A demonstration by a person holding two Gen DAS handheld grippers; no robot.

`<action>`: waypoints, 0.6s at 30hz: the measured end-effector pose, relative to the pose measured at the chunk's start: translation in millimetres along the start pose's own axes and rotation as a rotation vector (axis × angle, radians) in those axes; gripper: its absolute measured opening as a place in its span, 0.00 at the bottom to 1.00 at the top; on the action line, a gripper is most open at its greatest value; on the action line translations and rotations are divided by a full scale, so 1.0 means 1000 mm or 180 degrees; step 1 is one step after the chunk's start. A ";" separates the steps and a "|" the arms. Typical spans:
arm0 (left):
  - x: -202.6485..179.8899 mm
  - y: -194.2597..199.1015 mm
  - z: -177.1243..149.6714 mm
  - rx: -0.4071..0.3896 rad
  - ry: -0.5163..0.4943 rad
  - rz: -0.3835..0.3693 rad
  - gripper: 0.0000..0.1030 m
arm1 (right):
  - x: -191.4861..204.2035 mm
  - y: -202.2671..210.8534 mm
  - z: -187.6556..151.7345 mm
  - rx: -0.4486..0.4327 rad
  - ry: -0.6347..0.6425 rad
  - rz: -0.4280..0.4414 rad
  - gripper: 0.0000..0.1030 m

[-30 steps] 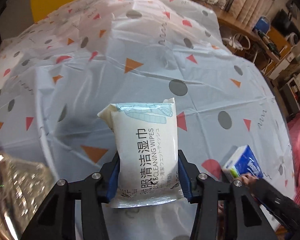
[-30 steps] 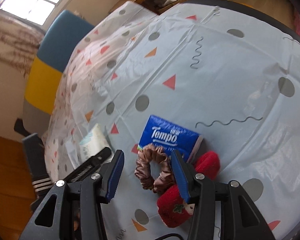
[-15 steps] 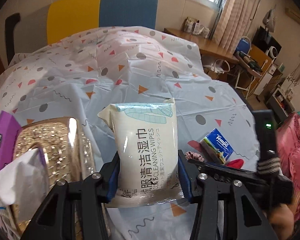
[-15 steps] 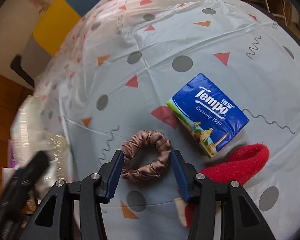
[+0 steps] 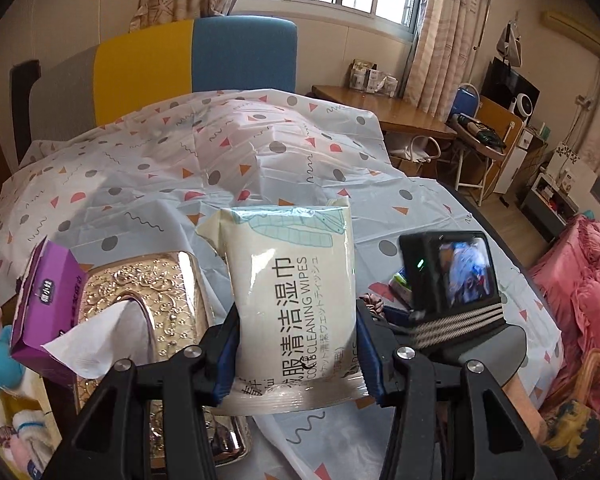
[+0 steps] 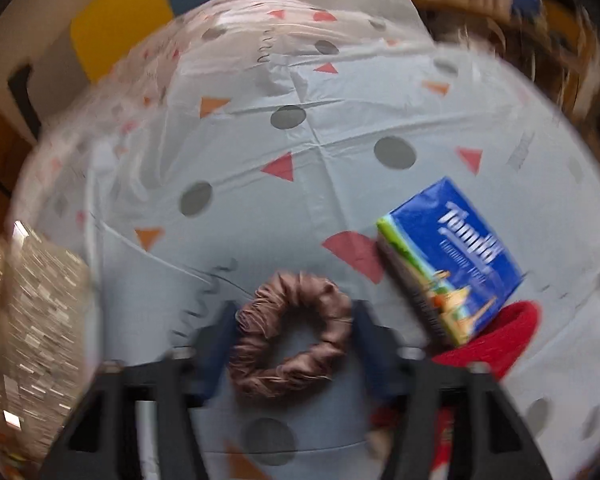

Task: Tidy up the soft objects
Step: 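Grasp the brown satin scrunchie with the right gripper while left holds wipes pack, then carry the wipes pack over the gold tray with the left gripper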

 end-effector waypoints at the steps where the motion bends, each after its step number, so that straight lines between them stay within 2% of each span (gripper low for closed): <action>1: 0.000 -0.001 0.001 -0.0002 -0.0011 0.0000 0.50 | 0.002 0.000 -0.001 -0.0026 0.0174 -0.0058 0.24; 7: -0.008 -0.029 0.022 0.0130 -0.0067 -0.0043 0.50 | 0.004 0.000 -0.005 -0.0055 0.0386 -0.0080 0.25; 10: 0.002 -0.037 0.045 0.0066 -0.0003 0.0036 0.50 | 0.006 0.001 -0.006 -0.0069 0.0467 -0.0065 0.27; 14: 0.035 -0.027 0.071 -0.0101 0.0117 0.0199 0.50 | 0.014 0.001 -0.006 -0.0128 0.0635 -0.0096 0.28; 18: 0.089 -0.005 0.083 -0.0257 0.0292 0.0435 0.50 | 0.022 0.002 -0.008 -0.0231 0.0951 -0.0234 0.28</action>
Point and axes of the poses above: each gripper's, at about its wrist camera, not at the fingertips, and y roughly against the way its jaws point, x to its left, z to its top, the point moved 9 cm from there along -y, roughly the way its jaws point, and after that the axes turned 10 degrees about -x, right-handed, at the moved point
